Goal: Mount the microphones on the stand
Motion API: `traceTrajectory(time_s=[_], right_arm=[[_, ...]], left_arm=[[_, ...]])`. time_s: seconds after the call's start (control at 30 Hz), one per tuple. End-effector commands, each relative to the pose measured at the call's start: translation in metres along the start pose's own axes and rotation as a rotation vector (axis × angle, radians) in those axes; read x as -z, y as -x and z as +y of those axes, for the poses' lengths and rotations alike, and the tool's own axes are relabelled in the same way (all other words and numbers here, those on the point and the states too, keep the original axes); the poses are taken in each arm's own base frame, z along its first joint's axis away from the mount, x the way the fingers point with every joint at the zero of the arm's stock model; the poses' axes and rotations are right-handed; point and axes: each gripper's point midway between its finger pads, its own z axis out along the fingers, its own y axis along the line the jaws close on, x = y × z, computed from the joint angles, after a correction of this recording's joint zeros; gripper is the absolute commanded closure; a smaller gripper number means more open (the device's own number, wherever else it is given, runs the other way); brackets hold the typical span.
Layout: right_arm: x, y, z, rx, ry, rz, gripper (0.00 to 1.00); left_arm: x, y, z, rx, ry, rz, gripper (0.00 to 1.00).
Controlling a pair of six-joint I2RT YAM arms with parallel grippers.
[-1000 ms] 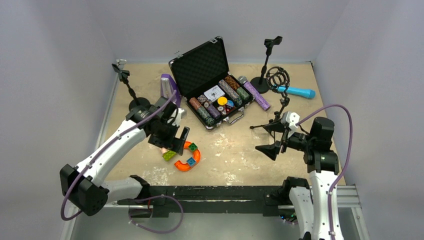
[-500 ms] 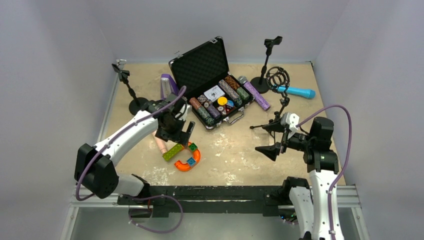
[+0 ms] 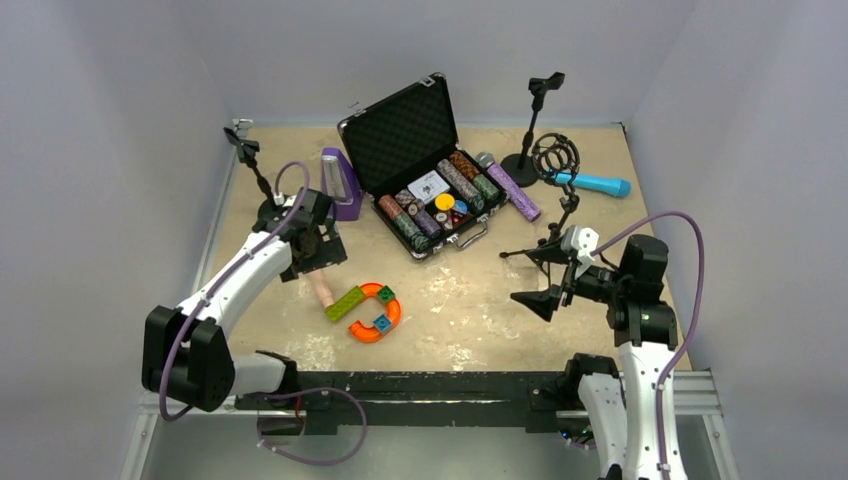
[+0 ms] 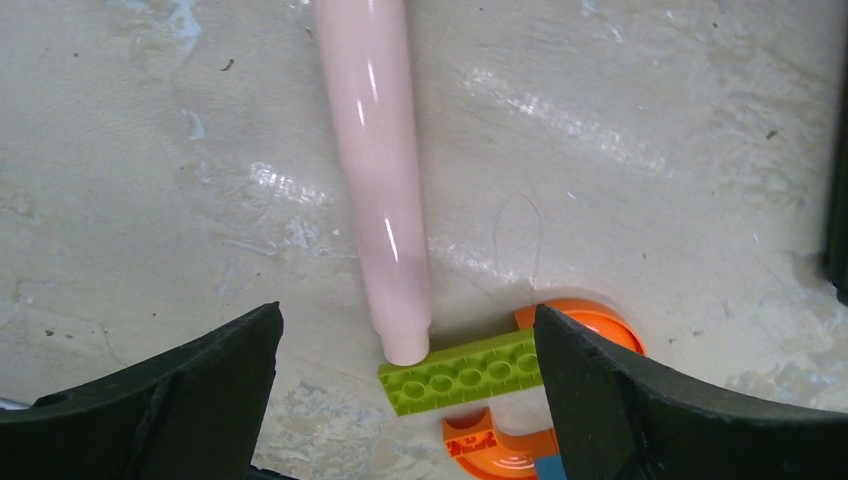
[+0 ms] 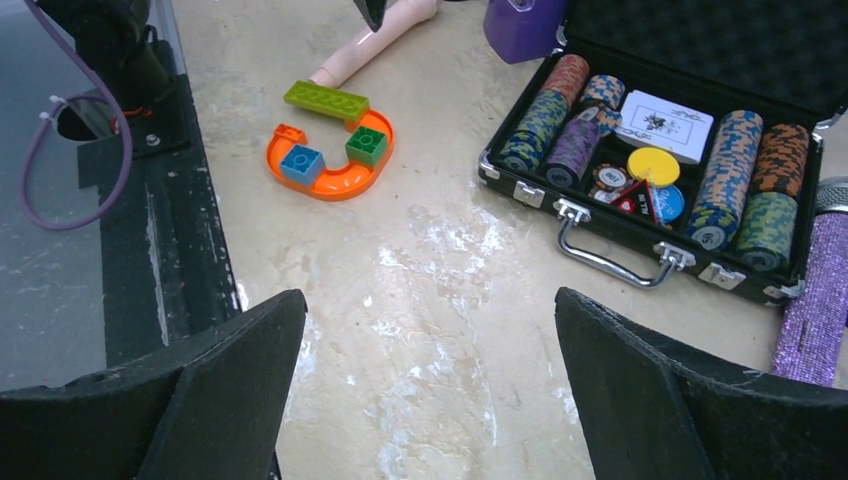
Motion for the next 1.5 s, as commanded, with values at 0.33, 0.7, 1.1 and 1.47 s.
traceTrajectory(time_s=[0.33, 0.7, 1.1, 1.47], right_arm=[[0.003, -0.006, -0.032, 0.004, -0.155, 0.045, 0.01], [0.003, -0.006, -0.032, 0.009, -0.159, 0.045, 0.01], [0.004, -0.001, -0.027, 0.021, -0.145, 0.040, 0.02], [0.005, 0.004, -0.020, 0.038, -0.128, 0.031, 0.03]], left_arm=[[-0.035, 0.026, 0.004, 0.071, 0.025, -0.030, 0.01], [-0.069, 0.007, -0.006, 0.135, 0.015, 0.070, 0.16], [-0.070, -0.015, 0.006, 0.191, 0.061, 0.113, 0.43], [-0.068, -0.020, 0.009, 0.174, 0.067, 0.126, 0.75]])
